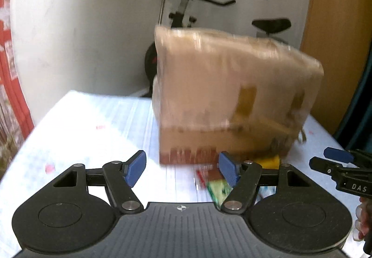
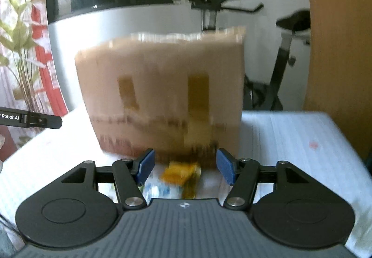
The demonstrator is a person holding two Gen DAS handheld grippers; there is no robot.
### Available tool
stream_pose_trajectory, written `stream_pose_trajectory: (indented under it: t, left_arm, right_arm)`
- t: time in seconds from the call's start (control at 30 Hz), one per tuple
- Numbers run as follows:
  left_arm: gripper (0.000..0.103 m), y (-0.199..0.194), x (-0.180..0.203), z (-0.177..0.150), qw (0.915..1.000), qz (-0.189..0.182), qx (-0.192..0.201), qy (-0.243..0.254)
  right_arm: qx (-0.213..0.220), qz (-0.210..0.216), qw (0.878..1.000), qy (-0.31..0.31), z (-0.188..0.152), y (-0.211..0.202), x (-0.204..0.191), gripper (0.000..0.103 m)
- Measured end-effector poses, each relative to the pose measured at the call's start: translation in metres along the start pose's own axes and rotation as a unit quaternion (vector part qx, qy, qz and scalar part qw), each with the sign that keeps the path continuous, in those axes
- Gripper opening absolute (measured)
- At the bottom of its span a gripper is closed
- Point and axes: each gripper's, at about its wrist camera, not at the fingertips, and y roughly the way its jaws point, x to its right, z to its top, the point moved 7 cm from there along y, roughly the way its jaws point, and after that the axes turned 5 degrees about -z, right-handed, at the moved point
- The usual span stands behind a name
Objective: Organize snacks
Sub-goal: 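Move both open tools from the box back to the snack pile, then grasp the red square packet with the left tool while the right grasps the yellow packet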
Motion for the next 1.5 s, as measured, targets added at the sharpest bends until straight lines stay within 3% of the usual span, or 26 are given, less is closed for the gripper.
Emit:
stream_pose_trajectory:
  t: [0.17,0.47,0.67,1.2,1.37,1.5]
  left_arm:
    - [0.071,0.005,0.000,-0.033,0.9997,0.003,-0.022,-0.010]
    - [0.071,0.014,-0.001,-0.068,0.9984,0.007,-0.052,-0.019]
    - [0.070,0.014,-0.001,-0.075,0.9979,0.001,-0.058,-0.029]
    - [0.068,0.027,0.030,-0.113,0.9934,-0.032,-0.109,-0.012]
    - [0.067,0.033,0.027,-0.117,0.9937,-0.013,-0.111,0.002]
    - [0.050,0.031,0.021,-0.115,0.9943,0.004,-0.106,0.013]
  right_arm:
    - [-0.031,-0.009,0.999,-0.006,-0.035,0.000,0.001,0.062]
    - [-0.068,-0.013,0.998,0.009,-0.067,0.000,0.004,0.062]
    - [-0.057,-0.022,0.998,0.003,-0.061,-0.001,0.004,0.061]
    - [-0.054,0.010,0.998,-0.007,-0.060,0.006,-0.022,0.059]
    - [-0.056,0.007,0.998,-0.002,-0.061,0.007,-0.019,0.059]
    - [-0.057,0.004,0.998,0.002,-0.062,0.007,-0.016,0.059]
